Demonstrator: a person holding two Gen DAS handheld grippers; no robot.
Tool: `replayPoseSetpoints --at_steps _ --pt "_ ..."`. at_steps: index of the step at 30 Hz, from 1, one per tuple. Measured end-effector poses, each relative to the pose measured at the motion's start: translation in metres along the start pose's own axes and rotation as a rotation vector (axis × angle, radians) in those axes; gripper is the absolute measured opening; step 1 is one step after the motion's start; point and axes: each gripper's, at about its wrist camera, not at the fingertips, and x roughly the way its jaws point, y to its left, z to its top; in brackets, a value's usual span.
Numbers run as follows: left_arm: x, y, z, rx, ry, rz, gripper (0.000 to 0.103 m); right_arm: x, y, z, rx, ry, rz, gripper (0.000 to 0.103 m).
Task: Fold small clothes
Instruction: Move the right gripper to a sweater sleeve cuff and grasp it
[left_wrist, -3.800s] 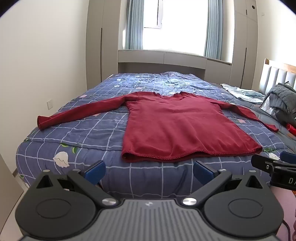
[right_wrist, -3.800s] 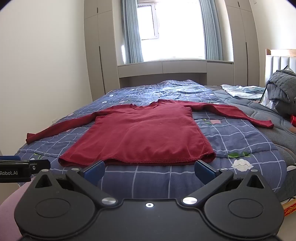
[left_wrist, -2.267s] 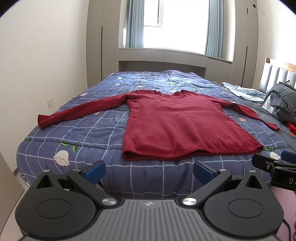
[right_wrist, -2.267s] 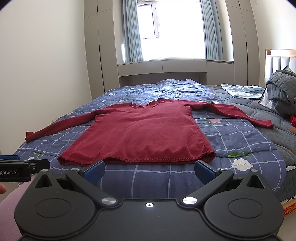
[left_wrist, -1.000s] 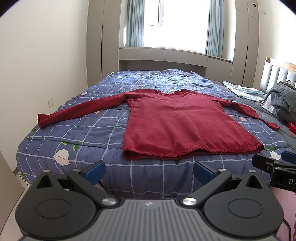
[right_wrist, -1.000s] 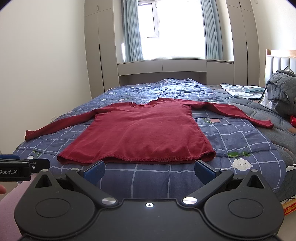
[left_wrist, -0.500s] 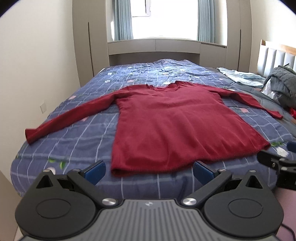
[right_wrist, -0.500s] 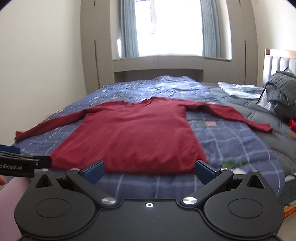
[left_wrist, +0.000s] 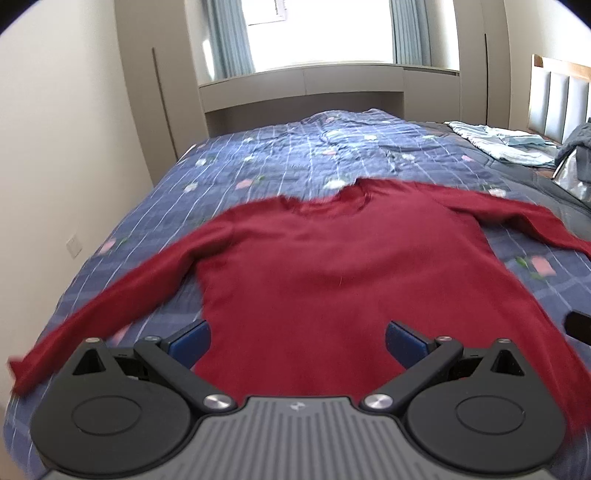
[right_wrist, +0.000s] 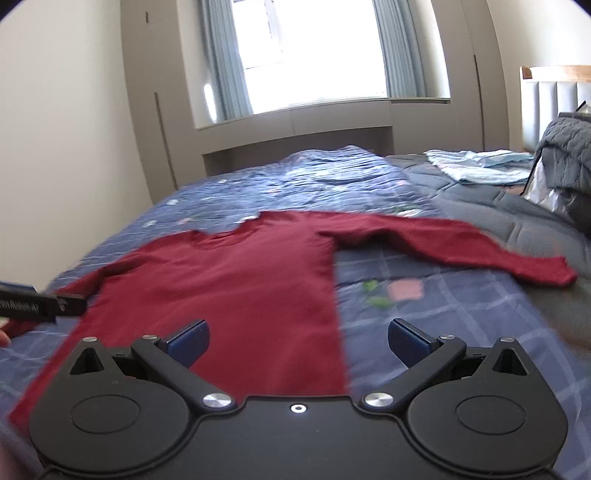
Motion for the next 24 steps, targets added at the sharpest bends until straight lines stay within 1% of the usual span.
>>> replayPoseSetpoints --at_steps 1,3,6,10,11,13,15,16,18,20,21,22,23,24 --pt "0.012 -0.006 0.010 0.004 -0.003 -0.005 0.103 0.010 -0.008 0.005 -0.012 0.020 -0.022 0.103" --pt "0.035 -0.019 0.025 0.004 -0.004 -0.015 0.103 0.031 -0.034 0.017 -0.010 0.061 -0.110 0.103" --pt "0.067 -0.039 0.042 0.005 0.003 -0.046 0.103 0.054 -0.076 0.027 0.044 0.103 -0.201 0.103" --pt "0.105 -0.065 0.055 -0.012 0.012 -0.056 0.103 0.075 -0.143 0.031 0.158 0.098 -0.302 0.103" --pt "0.114 -0.071 0.056 -0.013 0.021 -0.065 0.103 0.078 -0.156 0.031 0.191 0.100 -0.316 0.103" --pt "0.130 -0.081 0.056 -0.012 0.039 -0.076 0.103 0.084 -0.190 0.029 0.297 0.097 -0.328 0.102" --pt "0.139 -0.088 0.053 -0.010 0.042 -0.077 0.103 0.085 -0.215 0.027 0.399 0.082 -0.332 0.098" --pt "0.144 -0.090 0.050 -0.008 0.043 -0.074 0.103 0.087 -0.228 0.026 0.455 0.079 -0.339 0.094" --pt "0.150 -0.094 0.046 -0.007 0.050 -0.069 0.103 0.085 -0.245 0.024 0.535 0.061 -0.359 0.091" --pt "0.153 -0.096 0.043 -0.006 0.055 -0.068 0.103 0.087 -0.261 0.021 0.620 0.042 -0.383 0.085" --pt "0.155 -0.097 0.041 -0.006 0.057 -0.070 0.103 0.087 -0.269 0.018 0.670 0.028 -0.391 0.083" --pt "0.156 -0.098 0.040 -0.003 0.060 -0.073 0.103 0.087 -0.276 0.016 0.716 0.018 -0.402 0.079" --pt "0.157 -0.099 0.040 -0.001 0.063 -0.075 0.103 0.088 -0.283 0.013 0.771 0.007 -0.416 0.068" --pt "0.158 -0.099 0.041 0.001 0.065 -0.077 0.103 0.088 -0.289 0.011 0.807 -0.002 -0.426 0.060"
